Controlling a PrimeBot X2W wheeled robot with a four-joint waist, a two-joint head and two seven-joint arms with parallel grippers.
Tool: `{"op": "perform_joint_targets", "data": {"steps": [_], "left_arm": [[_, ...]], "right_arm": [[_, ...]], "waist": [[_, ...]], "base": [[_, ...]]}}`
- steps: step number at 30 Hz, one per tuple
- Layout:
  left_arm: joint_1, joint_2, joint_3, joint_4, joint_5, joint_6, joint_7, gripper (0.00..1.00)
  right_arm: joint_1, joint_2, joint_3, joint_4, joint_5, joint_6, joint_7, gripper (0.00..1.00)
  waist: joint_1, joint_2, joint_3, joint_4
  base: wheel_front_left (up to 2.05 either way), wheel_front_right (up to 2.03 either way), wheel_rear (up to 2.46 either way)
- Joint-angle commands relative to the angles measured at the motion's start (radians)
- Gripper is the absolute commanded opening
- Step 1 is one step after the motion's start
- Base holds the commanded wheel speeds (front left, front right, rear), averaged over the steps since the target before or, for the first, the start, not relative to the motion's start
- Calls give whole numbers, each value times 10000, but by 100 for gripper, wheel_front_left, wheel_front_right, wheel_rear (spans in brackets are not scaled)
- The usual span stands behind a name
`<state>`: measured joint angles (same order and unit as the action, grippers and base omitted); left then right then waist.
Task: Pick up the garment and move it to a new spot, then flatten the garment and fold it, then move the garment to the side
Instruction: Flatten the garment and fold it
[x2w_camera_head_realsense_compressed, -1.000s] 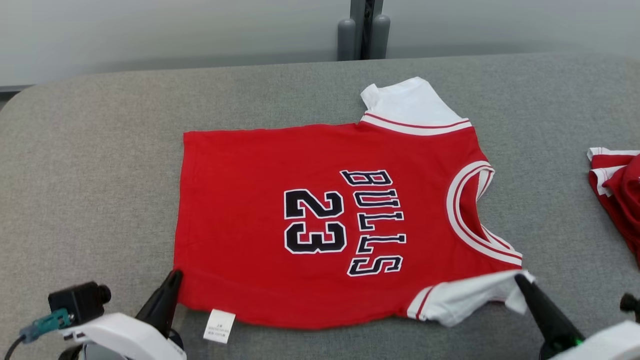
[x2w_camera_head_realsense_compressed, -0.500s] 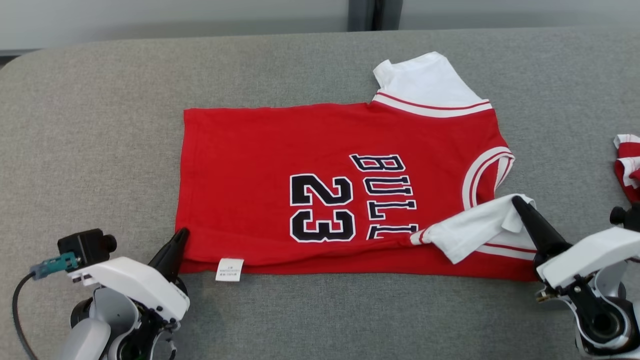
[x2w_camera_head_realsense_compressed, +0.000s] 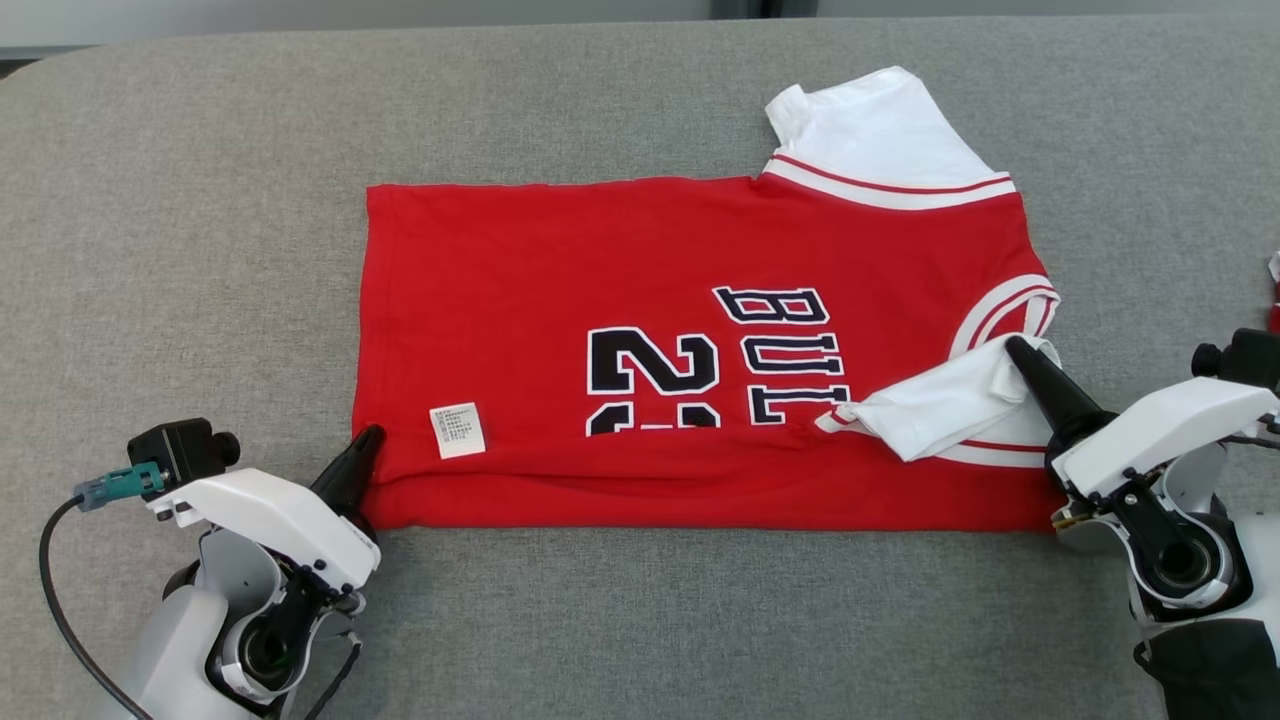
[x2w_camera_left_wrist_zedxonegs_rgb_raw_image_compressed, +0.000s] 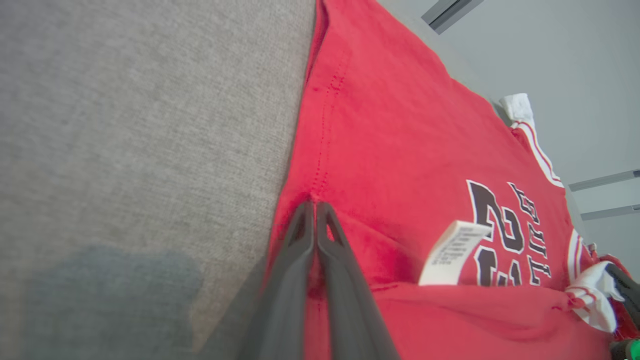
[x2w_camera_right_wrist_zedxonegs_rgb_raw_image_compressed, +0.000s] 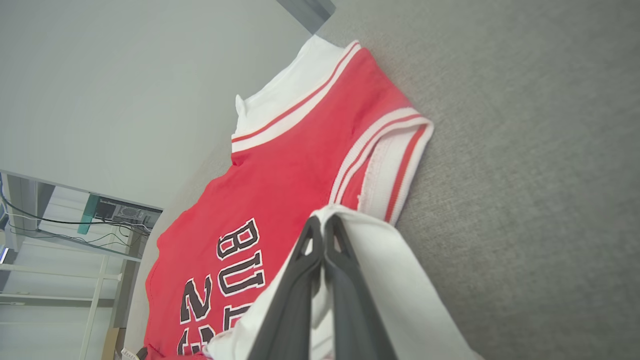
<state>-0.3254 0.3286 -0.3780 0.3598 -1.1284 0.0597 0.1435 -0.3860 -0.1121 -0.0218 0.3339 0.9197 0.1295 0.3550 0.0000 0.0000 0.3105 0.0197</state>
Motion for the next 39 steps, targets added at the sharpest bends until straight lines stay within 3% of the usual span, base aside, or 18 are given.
{"op": "perform_joint_targets", "data": {"steps": [1,3,4,5,6,7,12,23,31,39], "left_arm": [[-155,-3,33,137,-49,-60,-59,0],[-192,-45,73,305,-9,-137,-242,4],[-201,-69,102,364,5,-151,-351,100],[-185,-84,96,412,53,-190,-440,100],[-165,-99,125,441,106,-208,-586,100],[-133,-111,119,456,188,-235,-746,100],[120,-131,116,327,596,-93,-1494,100],[1015,101,-53,-661,2001,975,-3188,100],[1806,569,-403,-1676,3373,2104,-3691,100],[2580,834,-628,-2696,4326,2938,-3897,100]], "right_arm": [[-129,-121,37,104,68,25,-103,0],[-236,-125,119,250,244,25,-206,0],[-274,-132,145,306,332,25,-240,0],[-252,-151,215,379,386,25,-249,40],[-241,-171,242,353,451,25,-374,91],[-202,-191,249,323,533,25,-484,100],[124,-310,329,105,705,25,-1089,100],[1727,-603,960,-1244,-105,25,-3548,100],[2717,-849,1255,-1641,-1815,25,-4884,100],[3733,-631,1185,-2214,-3579,25,-5686,100]], "waist": [[0,0,11,20],[0,0,9,42],[0,0,13,48],[0,0,10,59],[0,0,7,71],[0,0,6,79],[0,0,-21,121],[0,0,-490,52],[0,0,-1028,-91],[0,0,-1662,-179]], "base": [[0,0,0],[0,0,0],[0,0,0],[0,0,0],[0,0,0],[0,0,0],[0,0,0],[0,0,0],[0,0,0],[0,0,0]]}}
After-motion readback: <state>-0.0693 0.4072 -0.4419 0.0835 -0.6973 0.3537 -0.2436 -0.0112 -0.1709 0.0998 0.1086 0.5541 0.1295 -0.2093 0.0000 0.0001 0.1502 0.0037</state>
